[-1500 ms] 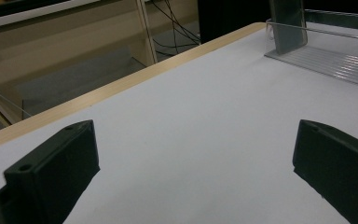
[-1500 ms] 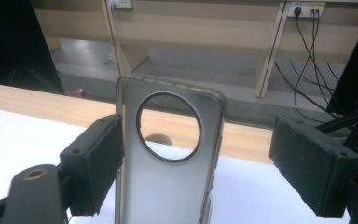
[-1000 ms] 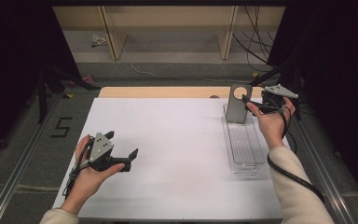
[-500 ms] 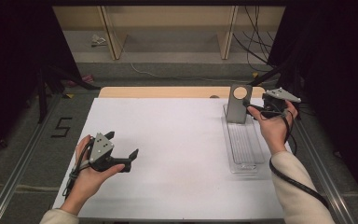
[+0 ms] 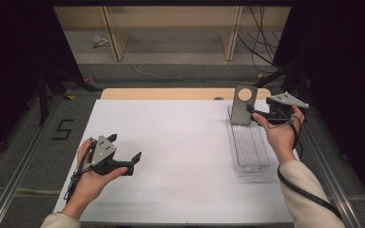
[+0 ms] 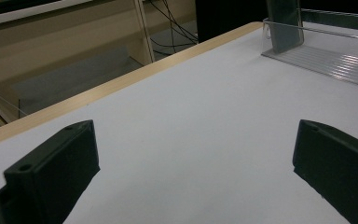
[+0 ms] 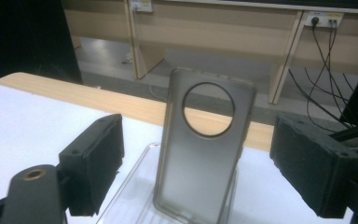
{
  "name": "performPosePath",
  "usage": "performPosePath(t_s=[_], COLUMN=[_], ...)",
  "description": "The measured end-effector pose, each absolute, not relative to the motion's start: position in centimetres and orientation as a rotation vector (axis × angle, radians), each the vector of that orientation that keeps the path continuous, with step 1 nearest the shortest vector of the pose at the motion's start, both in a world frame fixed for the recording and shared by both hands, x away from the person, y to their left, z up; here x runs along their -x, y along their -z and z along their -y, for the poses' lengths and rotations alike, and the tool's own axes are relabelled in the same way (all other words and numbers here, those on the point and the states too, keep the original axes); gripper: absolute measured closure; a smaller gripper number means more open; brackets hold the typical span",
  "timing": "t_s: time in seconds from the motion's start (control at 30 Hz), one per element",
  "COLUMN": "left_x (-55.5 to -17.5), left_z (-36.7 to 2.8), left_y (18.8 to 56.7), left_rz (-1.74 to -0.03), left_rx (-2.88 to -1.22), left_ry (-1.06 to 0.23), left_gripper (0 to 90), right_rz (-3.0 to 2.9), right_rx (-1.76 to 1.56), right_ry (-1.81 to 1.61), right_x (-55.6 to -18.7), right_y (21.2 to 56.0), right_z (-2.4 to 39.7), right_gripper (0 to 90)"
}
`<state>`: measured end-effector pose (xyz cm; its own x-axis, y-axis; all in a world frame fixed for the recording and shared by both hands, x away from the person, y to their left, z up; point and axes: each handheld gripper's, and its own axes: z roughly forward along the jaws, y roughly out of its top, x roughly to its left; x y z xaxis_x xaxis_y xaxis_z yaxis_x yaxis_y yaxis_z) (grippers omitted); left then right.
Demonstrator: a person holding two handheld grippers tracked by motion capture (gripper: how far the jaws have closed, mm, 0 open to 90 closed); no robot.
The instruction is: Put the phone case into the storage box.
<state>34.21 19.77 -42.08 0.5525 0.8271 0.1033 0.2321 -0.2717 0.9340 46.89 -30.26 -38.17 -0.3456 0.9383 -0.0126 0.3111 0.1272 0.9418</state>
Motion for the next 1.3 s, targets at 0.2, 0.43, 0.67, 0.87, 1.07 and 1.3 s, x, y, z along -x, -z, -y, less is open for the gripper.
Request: performPosePath(t_s=[0.2, 0.43, 0.67, 0.87, 1.07, 1.3], left_x=[-34.2, -34.1, -34.0, -34.0, -33.8, -33.5], left_z=[-19.7, -19.6, -19.5, -19.4, -19.2, -19.2], left_y=[42.1, 42.1, 42.0, 42.0, 41.9, 42.1], left_rz=[-0.874, -0.870, -0.862, -0.852, -0.844, -0.838], left_rx=[-1.794, -1.794, -1.797, -1.799, -1.799, -1.808], left_ry=[-0.745, -0.744, -0.742, -0.744, -0.743, -0.740], left_gripper=[0.0, 0.0, 0.0, 0.0, 0.0, 0.0], right_rz=[-1.780, -1.806, -1.839, -1.878, -1.913, -1.961], right_rx=[-1.187, -1.156, -1.111, -1.065, -1.035, -0.996], right_ry=[-1.246, -1.290, -1.332, -1.349, -1.359, -1.367], right_x=[-46.0, -44.8, -43.9, -43.0, -42.0, -40.7], right_y=[38.1, 37.8, 37.6, 37.7, 38.0, 38.5], right_z=[30.0, 29.6, 29.0, 28.6, 28.2, 27.7], right_gripper=[18.3, 18.2, 18.2, 18.2, 18.2, 18.0])
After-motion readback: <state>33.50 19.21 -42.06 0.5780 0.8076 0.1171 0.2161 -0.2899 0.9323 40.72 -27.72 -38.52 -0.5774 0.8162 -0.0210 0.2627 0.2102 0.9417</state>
